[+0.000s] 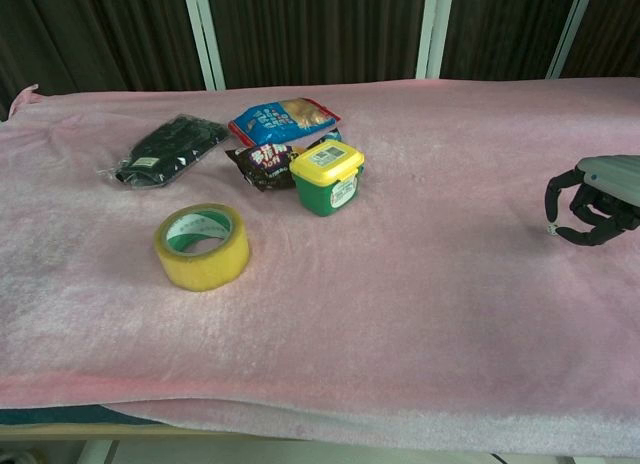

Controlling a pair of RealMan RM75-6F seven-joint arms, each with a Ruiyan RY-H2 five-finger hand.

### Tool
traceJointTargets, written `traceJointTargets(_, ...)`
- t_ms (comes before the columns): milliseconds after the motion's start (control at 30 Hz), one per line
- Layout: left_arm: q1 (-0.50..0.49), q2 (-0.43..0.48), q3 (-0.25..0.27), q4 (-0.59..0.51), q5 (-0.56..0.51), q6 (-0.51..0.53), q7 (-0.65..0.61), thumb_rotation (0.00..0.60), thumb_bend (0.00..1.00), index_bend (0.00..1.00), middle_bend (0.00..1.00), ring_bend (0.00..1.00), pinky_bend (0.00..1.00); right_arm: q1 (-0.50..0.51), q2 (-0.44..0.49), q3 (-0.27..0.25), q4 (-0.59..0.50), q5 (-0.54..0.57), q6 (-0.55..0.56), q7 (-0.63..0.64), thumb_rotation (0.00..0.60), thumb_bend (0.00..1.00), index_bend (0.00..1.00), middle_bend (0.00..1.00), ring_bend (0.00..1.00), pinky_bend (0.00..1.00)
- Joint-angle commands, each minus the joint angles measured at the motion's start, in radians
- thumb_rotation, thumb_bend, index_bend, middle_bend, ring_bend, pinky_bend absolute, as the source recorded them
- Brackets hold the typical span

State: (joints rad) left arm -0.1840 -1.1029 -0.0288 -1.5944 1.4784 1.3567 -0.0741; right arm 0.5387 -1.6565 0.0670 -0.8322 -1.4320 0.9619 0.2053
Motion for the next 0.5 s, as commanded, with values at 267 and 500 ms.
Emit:
traceJointTargets(267,0.003,0.002,0.000,-0.001,0.002,0.007,-0.001,0.600,0.39,0.28,0.24,0.18,0.35,-0.001,-0.004,0.001,0.006,0.003,-0.002,-0.005,0.600,0.48,0.62,0.99,1.00,1.00)
traceJointTargets(500,0.003,0.003,0.000,-0.001,0.001,0.005,-0.003,0.600,0.39,0.28,0.24,0.18,0.35,0.001,-0.008,0.003,0.014,0.007,-0.009,-0.008,0.600,0.48,0.62,0.99,1.00,1.00)
